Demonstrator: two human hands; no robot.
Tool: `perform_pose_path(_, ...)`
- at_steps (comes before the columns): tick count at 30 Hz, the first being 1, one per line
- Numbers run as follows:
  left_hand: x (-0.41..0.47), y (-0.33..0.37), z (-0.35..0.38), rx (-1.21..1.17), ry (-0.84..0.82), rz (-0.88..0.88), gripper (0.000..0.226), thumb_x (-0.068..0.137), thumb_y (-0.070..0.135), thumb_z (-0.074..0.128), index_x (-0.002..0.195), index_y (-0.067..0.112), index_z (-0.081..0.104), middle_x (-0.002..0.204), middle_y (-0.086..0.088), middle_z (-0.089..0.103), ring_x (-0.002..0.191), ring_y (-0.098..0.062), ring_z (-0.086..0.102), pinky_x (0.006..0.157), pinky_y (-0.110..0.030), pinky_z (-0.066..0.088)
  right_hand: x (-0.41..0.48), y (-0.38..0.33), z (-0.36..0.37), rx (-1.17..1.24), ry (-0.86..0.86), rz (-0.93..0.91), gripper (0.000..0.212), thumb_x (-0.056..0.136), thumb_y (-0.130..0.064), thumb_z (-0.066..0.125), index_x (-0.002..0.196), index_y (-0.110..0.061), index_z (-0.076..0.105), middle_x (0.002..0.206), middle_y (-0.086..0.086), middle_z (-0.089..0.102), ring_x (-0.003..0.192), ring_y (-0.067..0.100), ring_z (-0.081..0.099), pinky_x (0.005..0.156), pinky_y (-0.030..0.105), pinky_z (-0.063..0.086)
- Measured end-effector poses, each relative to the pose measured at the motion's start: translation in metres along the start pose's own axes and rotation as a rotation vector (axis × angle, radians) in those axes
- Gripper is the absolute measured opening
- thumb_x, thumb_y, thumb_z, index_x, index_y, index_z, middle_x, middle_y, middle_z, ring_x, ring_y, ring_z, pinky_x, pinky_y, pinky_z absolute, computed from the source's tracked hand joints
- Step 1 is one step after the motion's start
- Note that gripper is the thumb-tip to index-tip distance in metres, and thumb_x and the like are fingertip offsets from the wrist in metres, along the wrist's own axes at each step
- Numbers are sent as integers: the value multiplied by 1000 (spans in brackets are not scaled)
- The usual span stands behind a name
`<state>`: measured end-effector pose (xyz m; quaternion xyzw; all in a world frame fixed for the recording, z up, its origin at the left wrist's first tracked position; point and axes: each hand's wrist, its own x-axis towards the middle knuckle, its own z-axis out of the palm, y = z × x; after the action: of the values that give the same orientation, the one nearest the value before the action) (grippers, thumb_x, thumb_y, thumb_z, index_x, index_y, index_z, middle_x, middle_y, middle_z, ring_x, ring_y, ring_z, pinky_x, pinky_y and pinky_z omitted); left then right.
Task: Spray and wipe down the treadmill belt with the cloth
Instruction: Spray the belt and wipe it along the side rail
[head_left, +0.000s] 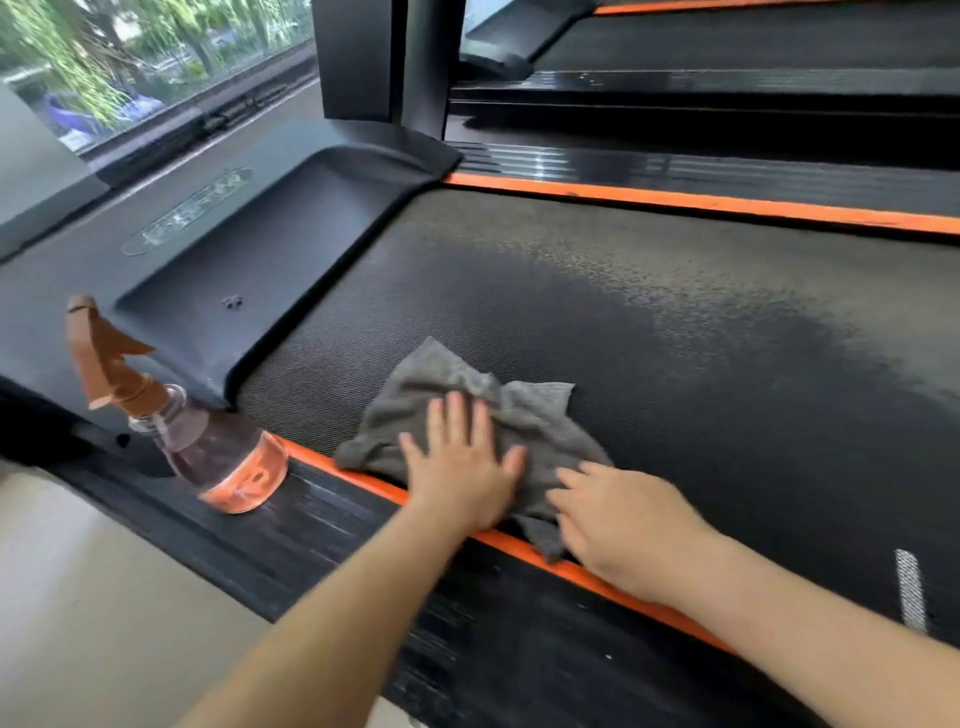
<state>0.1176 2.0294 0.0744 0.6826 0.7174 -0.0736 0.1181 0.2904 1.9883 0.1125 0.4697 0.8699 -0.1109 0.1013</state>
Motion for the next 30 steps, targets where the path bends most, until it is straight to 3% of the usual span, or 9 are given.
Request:
perform_pose_path(3,-22,59,13,5,-80,237,79,97,67,23,158,26,-5,164,-5,-19,149,-29,-22,109,-72,-8,-41,20,-24,-38,-68,174,44,105,-46,26,105,-25,64,112,-1,66,107,24,63,76,34,44)
perform_pose_path(6,-19,69,13,-4,-89,226,81,93,74,23,157,34,-8,164,0,-20,148,-29,-24,106,-75,-10,-53,29,-35,-80,-77,231,43,104,-50,25,101,-27,61,108,-3,66,105,22,63,71,33,40)
perform_pose_path(11,11,2,-6,-104,-99,-61,83,89,79,21,156,40,-9,164,3,-20,149,-28,-24,104,-79,-6,-5,1,-10,51,-33,109,45,102,-55,25,137,-33,46,145,2,43,139,24,36,103,39,42)
perform_pose_path(15,45,-72,-30,-165,-141,-310,87,84,85,25,154,45,-9,164,6,-21,150,-26,-20,107,-78,-3,42,-35,2,213,-114,-18,56,105,-54,17,158,-36,12,167,3,-10,152,16,-12,121,46,1)
perform_pose_path(20,76,-89,-32,-196,-119,-437,87,87,82,23,155,38,-10,164,0,-21,150,-29,-20,110,-75,-4,80,-40,4,195,-52,-95,59,104,-56,16,158,-33,10,167,1,-9,153,15,-11,122,45,-2)
perform_pose_path(24,65,-77,-21,26,32,-281,77,98,66,16,159,22,-2,165,-13,-8,152,-31,-9,117,-61,-7,70,-34,0,93,-25,-106,84,86,-66,-8,155,-31,26,166,9,12,153,27,8,122,44,14)
perform_pose_path(26,54,-58,-9,128,114,-113,73,101,57,15,158,13,2,165,-16,-3,153,-30,-5,120,-55,-6,59,-18,0,19,40,-80,93,79,-61,-11,138,-28,54,149,12,46,138,32,41,109,46,35)
perform_pose_path(27,42,-43,-3,132,125,-30,75,100,56,12,158,10,4,165,-17,-3,152,-30,-5,121,-54,-4,48,-12,-2,-38,120,-102,83,85,-56,-1,115,-24,69,123,12,65,115,32,61,92,45,46)
perform_pose_path(30,8,17,14,39,80,278,95,79,61,-8,158,9,9,165,-17,-4,152,-32,-6,120,-58,5,6,11,-4,-223,331,-58,42,88,-35,50,51,-20,62,49,3,58,45,25,59,50,34,44)
